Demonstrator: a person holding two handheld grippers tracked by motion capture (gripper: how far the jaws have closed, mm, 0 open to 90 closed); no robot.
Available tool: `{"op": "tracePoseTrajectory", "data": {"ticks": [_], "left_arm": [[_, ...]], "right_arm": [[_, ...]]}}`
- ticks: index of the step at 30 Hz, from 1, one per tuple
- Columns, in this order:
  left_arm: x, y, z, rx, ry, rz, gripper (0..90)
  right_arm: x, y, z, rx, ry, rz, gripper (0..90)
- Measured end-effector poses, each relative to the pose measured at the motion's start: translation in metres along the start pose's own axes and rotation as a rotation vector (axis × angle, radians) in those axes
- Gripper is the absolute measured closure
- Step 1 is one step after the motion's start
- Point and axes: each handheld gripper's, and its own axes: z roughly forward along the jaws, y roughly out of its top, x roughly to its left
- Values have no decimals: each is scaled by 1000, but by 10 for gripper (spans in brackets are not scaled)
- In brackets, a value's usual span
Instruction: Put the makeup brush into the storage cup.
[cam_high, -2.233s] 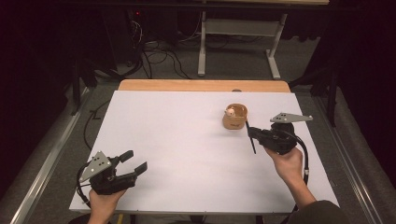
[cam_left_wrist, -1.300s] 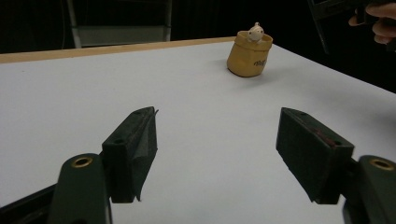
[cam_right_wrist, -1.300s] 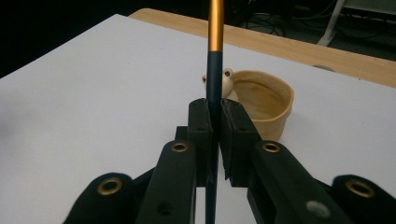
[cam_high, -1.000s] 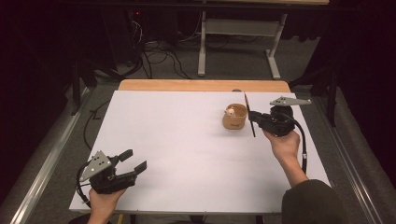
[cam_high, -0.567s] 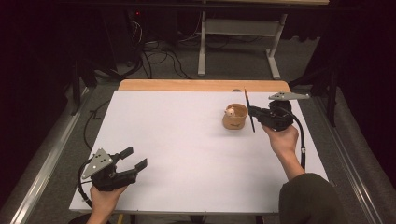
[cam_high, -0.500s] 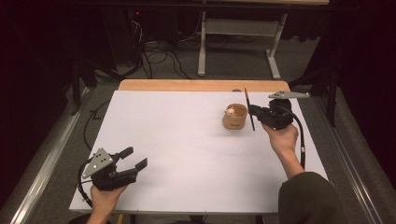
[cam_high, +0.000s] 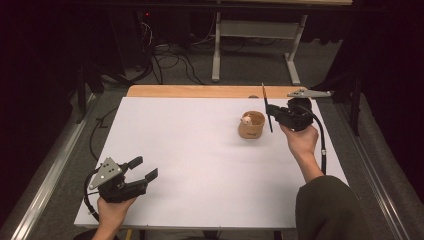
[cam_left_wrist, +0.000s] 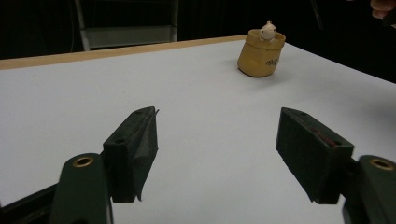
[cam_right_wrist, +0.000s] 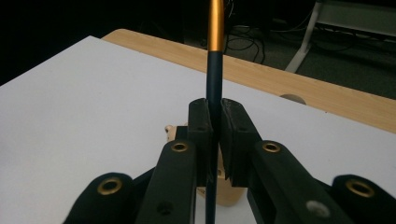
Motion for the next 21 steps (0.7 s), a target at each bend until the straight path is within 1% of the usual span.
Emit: {"op": "tracePoseTrajectory", "data": {"ticks": [8,10,14,21], "left_arm": [[1,0,0,-2,2,0,300],[1,0,0,0,2,1,300],[1,0,0,0,0,1,300],[1,1,0,0,2,2,300]], "right_arm": [[-1,6,8,-21,-1,0,854],[-3,6,10,-25,-1,9,854],[-4,8,14,-17,-8,14,854],[-2,13,21,-33,-5,1,854]]}}
